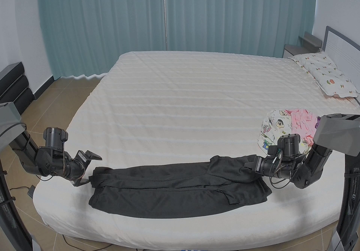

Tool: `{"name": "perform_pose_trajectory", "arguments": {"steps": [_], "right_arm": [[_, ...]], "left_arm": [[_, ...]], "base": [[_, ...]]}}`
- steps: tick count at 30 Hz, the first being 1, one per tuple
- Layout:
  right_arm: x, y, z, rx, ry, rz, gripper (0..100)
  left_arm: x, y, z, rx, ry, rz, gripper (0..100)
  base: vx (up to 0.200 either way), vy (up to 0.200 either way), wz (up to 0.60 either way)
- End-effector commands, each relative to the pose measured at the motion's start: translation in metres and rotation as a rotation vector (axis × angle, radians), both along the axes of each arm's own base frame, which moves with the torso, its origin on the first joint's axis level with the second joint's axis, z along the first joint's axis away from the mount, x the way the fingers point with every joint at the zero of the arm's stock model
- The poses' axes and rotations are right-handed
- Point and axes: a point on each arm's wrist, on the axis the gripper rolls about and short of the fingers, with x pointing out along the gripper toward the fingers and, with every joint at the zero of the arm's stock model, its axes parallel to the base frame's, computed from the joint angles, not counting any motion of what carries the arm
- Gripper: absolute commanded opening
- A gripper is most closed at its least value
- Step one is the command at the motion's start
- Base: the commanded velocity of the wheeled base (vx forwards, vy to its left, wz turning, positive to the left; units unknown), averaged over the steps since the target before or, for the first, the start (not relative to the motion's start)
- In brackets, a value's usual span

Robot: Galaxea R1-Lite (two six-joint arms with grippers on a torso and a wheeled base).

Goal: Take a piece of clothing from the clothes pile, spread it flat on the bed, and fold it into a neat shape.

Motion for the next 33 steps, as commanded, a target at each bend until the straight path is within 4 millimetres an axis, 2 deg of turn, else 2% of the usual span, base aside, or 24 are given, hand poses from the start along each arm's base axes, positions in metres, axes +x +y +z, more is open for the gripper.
{"name": "perform_pose_trajectory", "arguments": {"steps": [1,6,7,12,20,21,25,26,30,33], "right_arm": [[-0.001,-0.006,0.003,-0.002,-0.003,-0.014,0],[0.002,-0.017,-0.005,-0.008,0.021,-0.044,0],[0.002,-0.018,-0.006,-0.008,0.025,-0.051,100],[0.002,-0.023,0.003,0.003,0.0,-0.079,100],[-0.008,-0.022,0.014,0.044,0.026,-0.108,100],[-0.018,-0.021,0.019,0.096,0.06,-0.141,100],[-0.028,-0.02,0.02,0.097,0.082,-0.172,100],[-0.031,-0.02,0.021,0.081,0.083,-0.199,100],[-0.041,-0.014,0.026,0.101,0.105,-0.268,100],[-0.05,-0.009,0.03,0.115,0.124,-0.277,100]], "left_arm": [[-0.002,0.0,-0.001,0.009,0.009,0.007,100],[-0.005,0.0,-0.003,0.008,0.023,0.007,100],[-0.007,0.0,-0.004,0.008,0.029,0.005,100],[-0.017,-0.001,-0.011,0.085,0.05,-0.049,100],[-0.018,-0.004,-0.015,0.127,0.067,-0.041,100],[-0.017,-0.007,-0.014,0.129,0.065,-0.045,100],[-0.013,-0.01,-0.018,0.128,0.071,-0.055,100],[-0.012,-0.012,-0.023,0.129,0.083,-0.063,0],[-0.005,-0.017,-0.031,0.19,0.102,-0.035,0],[-0.004,-0.017,-0.029,0.209,0.094,-0.019,0]], "base": [[0.0,0.0,0.0],[0.0,0.0,0.0],[0.0,0.0,0.0],[0.0,0.0,0.0],[0.0,0.0,0.0],[0.0,0.0,0.0],[0.0,0.0,0.0],[0.0,0.0,0.0],[0.0,0.0,0.0],[0.0,0.0,0.0]]}}
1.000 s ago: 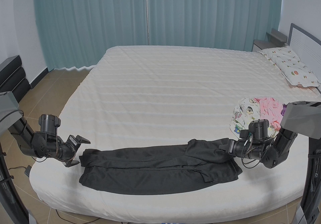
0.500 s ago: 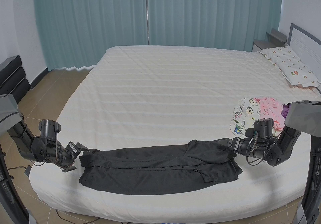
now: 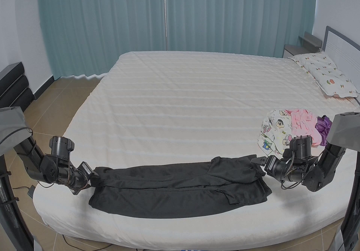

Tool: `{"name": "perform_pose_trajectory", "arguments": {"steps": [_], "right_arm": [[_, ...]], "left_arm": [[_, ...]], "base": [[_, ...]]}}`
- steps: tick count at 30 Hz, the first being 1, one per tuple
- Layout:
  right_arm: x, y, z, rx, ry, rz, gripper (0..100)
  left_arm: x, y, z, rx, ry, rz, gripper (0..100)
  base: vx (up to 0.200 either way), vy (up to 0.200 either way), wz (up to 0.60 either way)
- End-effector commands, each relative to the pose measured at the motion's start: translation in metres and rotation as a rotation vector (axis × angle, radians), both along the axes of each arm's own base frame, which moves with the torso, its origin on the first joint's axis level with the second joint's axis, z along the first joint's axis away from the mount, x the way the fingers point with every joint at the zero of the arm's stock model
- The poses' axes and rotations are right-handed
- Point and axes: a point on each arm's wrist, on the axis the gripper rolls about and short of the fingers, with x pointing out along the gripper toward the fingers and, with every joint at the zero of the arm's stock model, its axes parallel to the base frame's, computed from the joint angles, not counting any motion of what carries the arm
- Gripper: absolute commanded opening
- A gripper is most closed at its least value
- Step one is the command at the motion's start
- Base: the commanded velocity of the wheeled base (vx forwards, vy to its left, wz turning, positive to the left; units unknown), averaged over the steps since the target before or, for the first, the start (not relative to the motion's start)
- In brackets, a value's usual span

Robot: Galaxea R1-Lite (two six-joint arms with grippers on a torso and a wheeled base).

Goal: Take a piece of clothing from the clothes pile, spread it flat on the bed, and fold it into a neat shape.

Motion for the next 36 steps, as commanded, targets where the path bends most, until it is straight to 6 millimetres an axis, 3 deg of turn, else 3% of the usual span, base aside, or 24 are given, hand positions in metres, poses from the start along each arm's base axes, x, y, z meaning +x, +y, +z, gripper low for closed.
{"name": "perform_pose_trajectory", "arguments": {"steps": [1,9,15,24,30,31,36], "right_arm": [[-0.019,0.013,0.013,0.009,0.005,0.014,100],[-0.028,0.048,0.002,-0.023,0.047,-0.044,100],[-0.019,0.056,0.004,0.013,0.124,-0.094,100],[-0.001,0.063,0.005,0.035,0.167,-0.187,100],[0.008,0.072,-0.008,0.002,0.162,-0.221,100],[0.008,0.074,-0.009,-0.003,0.161,-0.22,0],[0.008,0.075,-0.004,0.003,0.147,-0.219,0]], "left_arm": [[0.004,-0.003,-0.005,0.01,0.003,0.017,0],[0.003,-0.004,0.024,-0.027,-0.11,0.072,0],[0.004,-0.004,0.036,-0.073,-0.164,0.115,0],[0.004,-0.005,0.037,-0.076,-0.168,0.115,0],[0.004,-0.005,0.036,-0.076,-0.167,0.114,0],[0.004,-0.005,0.036,-0.076,-0.168,0.114,0],[0.004,-0.005,0.037,-0.076,-0.171,0.113,0]], "base": [[0.0,0.0,0.0],[0.0,0.0,0.0],[0.0,0.0,0.0],[0.0,0.0,0.0],[0.0,0.0,0.0],[0.0,0.0,0.0],[0.0,0.0,0.0]]}}
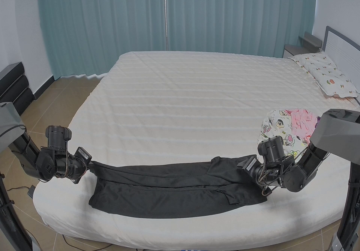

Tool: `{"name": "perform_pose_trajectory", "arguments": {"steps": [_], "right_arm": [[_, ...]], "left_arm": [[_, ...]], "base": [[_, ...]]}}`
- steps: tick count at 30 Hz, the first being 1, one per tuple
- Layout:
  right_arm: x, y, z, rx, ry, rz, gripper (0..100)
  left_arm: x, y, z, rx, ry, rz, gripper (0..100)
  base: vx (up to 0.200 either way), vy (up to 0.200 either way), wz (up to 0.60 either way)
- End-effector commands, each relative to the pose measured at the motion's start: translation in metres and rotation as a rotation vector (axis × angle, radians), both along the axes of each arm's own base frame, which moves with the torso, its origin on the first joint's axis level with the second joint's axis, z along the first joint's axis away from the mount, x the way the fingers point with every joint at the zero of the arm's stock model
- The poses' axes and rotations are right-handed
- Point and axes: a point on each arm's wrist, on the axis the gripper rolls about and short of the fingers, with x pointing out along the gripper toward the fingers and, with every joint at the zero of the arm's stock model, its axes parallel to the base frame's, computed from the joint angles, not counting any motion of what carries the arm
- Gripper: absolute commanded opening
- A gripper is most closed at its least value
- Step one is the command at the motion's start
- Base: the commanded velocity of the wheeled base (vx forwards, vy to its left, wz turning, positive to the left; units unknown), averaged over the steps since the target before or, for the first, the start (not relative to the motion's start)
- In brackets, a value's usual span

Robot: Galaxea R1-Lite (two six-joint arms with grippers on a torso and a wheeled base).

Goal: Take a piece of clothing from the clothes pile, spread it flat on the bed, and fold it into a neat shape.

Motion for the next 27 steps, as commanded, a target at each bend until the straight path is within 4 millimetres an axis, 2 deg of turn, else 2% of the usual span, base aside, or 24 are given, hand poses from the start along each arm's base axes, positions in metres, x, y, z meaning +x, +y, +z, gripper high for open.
{"name": "perform_pose_trajectory", "arguments": {"steps": [1,8,11,12,13,16,20,25,27], "right_arm": [[0.0,0.001,0.002,0.0,-0.006,0.003,0],[0.011,-0.01,0.022,0.022,-0.066,-0.032,0],[0.031,-0.016,0.038,0.068,-0.15,-0.064,0],[0.032,-0.016,0.039,0.071,-0.155,-0.065,0],[0.042,-0.019,0.048,0.094,-0.216,-0.08,0],[0.054,-0.018,0.055,0.116,-0.307,-0.086,0],[0.059,-0.017,0.056,0.147,-0.395,-0.088,0],[0.061,-0.017,0.044,0.143,-0.387,-0.089,0],[0.063,-0.018,0.045,0.144,-0.401,-0.099,0]], "left_arm": [[0.0,0.0,0.0,0.0,-0.003,0.0,0],[0.01,0.0,0.01,0.011,-0.051,0.002,0],[0.023,0.001,0.021,0.013,-0.106,0.003,0],[0.024,0.001,0.021,0.013,-0.107,0.003,0],[0.032,0.002,0.028,0.014,-0.143,0.006,0],[0.045,0.003,0.04,0.001,-0.2,0.024,0],[0.057,0.005,0.052,-0.056,-0.251,0.104,0],[0.068,0.004,0.035,-0.06,-0.264,0.121,0],[0.071,0.006,0.031,-0.053,-0.296,0.136,0]], "base": [[0.0,0.0,0.0],[0.0,0.0,0.0],[0.0,0.0,0.0],[0.0,0.0,0.0],[0.0,0.0,0.0],[0.0,0.0,0.0],[0.0,0.0,0.0],[0.0,0.0,0.0],[0.0,0.0,0.0]]}}
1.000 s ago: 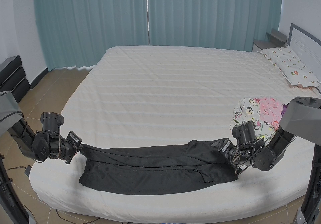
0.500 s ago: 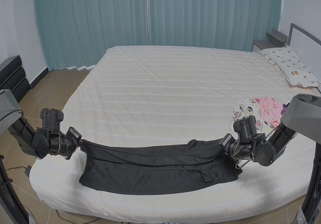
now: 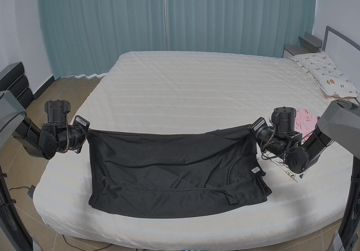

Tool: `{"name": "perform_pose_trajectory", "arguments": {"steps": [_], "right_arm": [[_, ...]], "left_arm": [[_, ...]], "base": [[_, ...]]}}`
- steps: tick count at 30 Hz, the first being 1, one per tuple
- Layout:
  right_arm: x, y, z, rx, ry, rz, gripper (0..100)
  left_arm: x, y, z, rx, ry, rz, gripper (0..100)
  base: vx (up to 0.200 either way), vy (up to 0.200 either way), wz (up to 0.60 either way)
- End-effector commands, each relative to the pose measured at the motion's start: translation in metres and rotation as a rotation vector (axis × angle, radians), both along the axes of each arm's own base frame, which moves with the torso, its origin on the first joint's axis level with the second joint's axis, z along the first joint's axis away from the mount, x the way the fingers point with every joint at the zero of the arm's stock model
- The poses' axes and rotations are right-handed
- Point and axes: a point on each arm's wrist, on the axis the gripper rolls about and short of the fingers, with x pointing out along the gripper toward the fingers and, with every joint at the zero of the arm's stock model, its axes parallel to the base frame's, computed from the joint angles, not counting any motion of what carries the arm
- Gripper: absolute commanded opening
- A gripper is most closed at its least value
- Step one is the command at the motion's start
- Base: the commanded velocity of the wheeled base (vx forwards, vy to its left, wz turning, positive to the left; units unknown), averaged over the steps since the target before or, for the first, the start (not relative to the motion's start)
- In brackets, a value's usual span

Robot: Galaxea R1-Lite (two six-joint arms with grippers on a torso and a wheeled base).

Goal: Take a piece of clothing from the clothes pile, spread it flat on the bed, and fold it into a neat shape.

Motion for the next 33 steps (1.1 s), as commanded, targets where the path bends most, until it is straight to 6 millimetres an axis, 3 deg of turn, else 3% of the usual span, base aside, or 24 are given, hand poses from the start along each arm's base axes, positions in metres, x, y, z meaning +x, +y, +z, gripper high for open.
{"name": "perform_pose_trajectory", "arguments": {"steps": [1,9,18,23,27,33], "right_arm": [[0.005,-0.003,-0.01,-0.004,0.004,-0.016,0],[0.005,-0.012,-0.002,0.0,-0.076,0.001,0],[0.012,-0.008,0.022,-0.033,-0.232,0.066,0],[0.016,-0.006,0.02,-0.061,-0.232,0.088,0],[0.018,-0.005,0.007,-0.073,-0.202,0.101,0],[0.026,-0.013,-0.001,-0.091,-0.203,0.08,0]], "left_arm": [[0.011,0.002,-0.017,0.007,-0.015,0.027,0],[0.002,0.007,-0.002,0.011,-0.061,0.035,0],[-0.009,0.016,-0.015,0.064,-0.01,0.029,0],[-0.007,0.017,-0.015,0.064,-0.013,0.03,0],[-0.004,0.017,-0.016,0.066,-0.015,0.026,0],[0.005,0.018,-0.029,0.067,0.008,0.024,0]], "base": [[0.0,0.0,0.0],[0.0,0.0,0.0],[0.0,0.0,0.0],[0.0,0.0,0.0],[0.0,0.0,0.0],[0.0,0.0,0.0]]}}
